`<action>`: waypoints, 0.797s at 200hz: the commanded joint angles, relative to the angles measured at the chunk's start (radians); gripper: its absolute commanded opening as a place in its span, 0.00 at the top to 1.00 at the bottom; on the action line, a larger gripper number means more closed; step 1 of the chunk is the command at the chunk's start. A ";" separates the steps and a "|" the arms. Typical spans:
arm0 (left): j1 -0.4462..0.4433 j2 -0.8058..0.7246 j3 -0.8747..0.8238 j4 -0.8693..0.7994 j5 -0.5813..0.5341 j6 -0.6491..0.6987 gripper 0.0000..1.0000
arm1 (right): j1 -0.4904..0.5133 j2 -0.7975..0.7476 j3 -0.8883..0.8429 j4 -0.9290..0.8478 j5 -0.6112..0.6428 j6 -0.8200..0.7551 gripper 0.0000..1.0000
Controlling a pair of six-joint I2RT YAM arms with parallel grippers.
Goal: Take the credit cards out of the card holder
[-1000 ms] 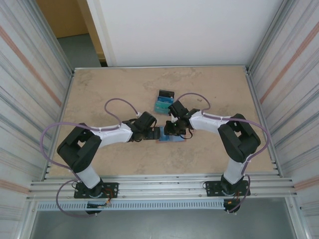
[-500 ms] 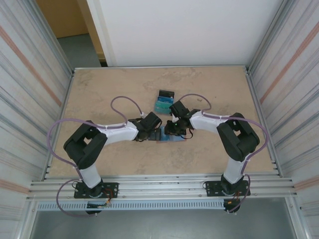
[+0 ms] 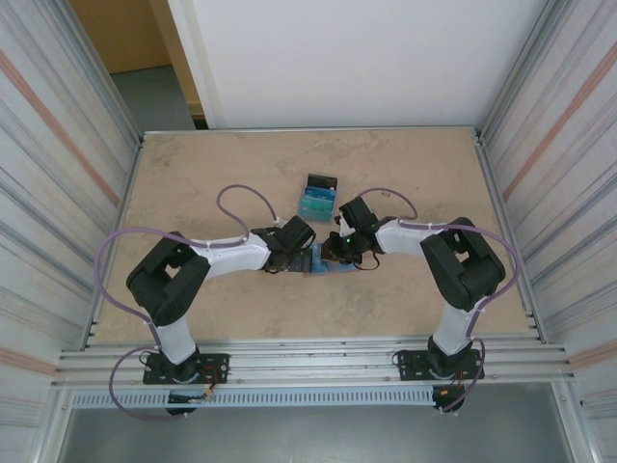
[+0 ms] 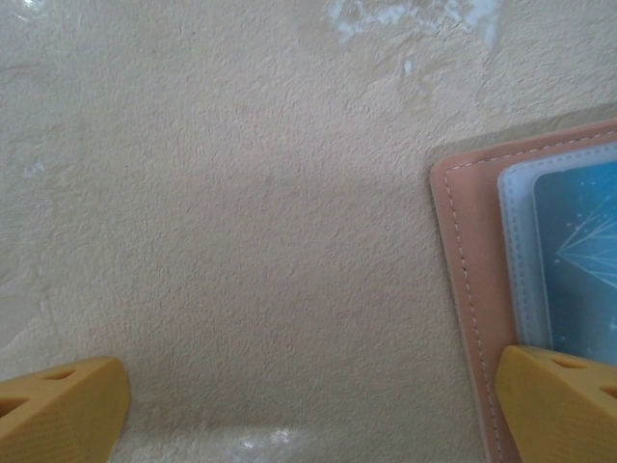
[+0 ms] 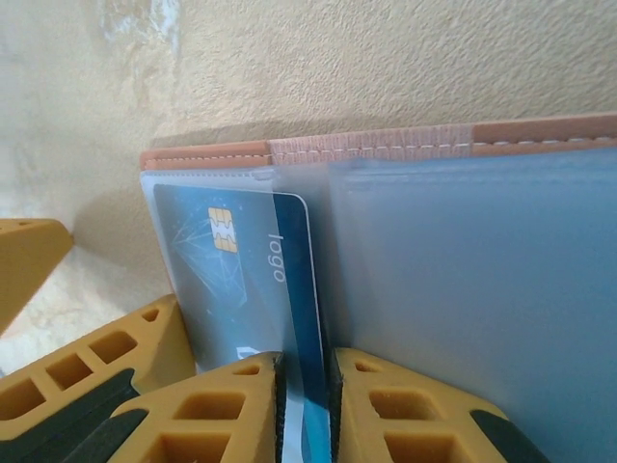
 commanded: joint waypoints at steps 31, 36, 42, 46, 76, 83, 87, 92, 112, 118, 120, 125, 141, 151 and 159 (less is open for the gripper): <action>-0.001 0.080 -0.016 -0.027 0.011 0.023 0.01 | -0.011 -0.005 -0.073 0.220 -0.191 0.069 0.81; -0.001 0.080 -0.015 -0.027 0.010 0.023 0.01 | -0.014 -0.005 -0.078 0.231 -0.198 0.075 0.82; -0.001 0.079 -0.015 -0.028 0.010 0.021 0.01 | -0.019 -0.005 -0.084 0.243 -0.205 0.080 0.82; -0.001 0.080 -0.015 -0.028 0.011 0.023 0.01 | -0.021 -0.007 -0.089 0.251 -0.210 0.085 0.82; -0.001 0.080 -0.014 -0.034 0.008 0.023 0.01 | -0.036 -0.011 -0.113 0.302 -0.238 0.105 0.83; -0.001 0.080 -0.014 -0.036 0.007 0.023 0.01 | -0.039 -0.012 -0.114 0.303 -0.240 0.106 0.83; -0.001 0.080 -0.013 -0.036 0.007 0.023 0.01 | -0.039 -0.012 -0.116 0.304 -0.242 0.106 0.83; -0.001 0.080 -0.012 -0.037 0.007 0.023 0.01 | -0.040 -0.014 -0.117 0.306 -0.242 0.105 0.83; -0.001 0.081 -0.013 -0.040 0.005 0.022 0.01 | -0.047 -0.011 -0.125 0.315 -0.244 0.110 0.84; -0.001 0.081 -0.013 -0.042 0.004 0.022 0.01 | -0.049 -0.011 -0.128 0.319 -0.243 0.112 0.84; -0.001 0.080 -0.013 -0.043 0.004 0.021 0.01 | -0.049 -0.011 -0.129 0.321 -0.243 0.112 0.84; -0.001 0.080 -0.013 -0.044 0.004 0.022 0.01 | -0.052 -0.009 -0.132 0.324 -0.243 0.115 0.84; -0.001 0.080 -0.011 -0.048 0.002 0.022 0.01 | -0.059 -0.005 -0.143 0.343 -0.248 0.123 0.84; -0.001 0.079 -0.009 -0.051 0.002 0.023 0.01 | -0.063 -0.001 -0.148 0.356 -0.255 0.128 0.84; -0.001 0.079 -0.008 -0.052 0.002 0.023 0.01 | -0.066 0.003 -0.151 0.366 -0.259 0.132 0.85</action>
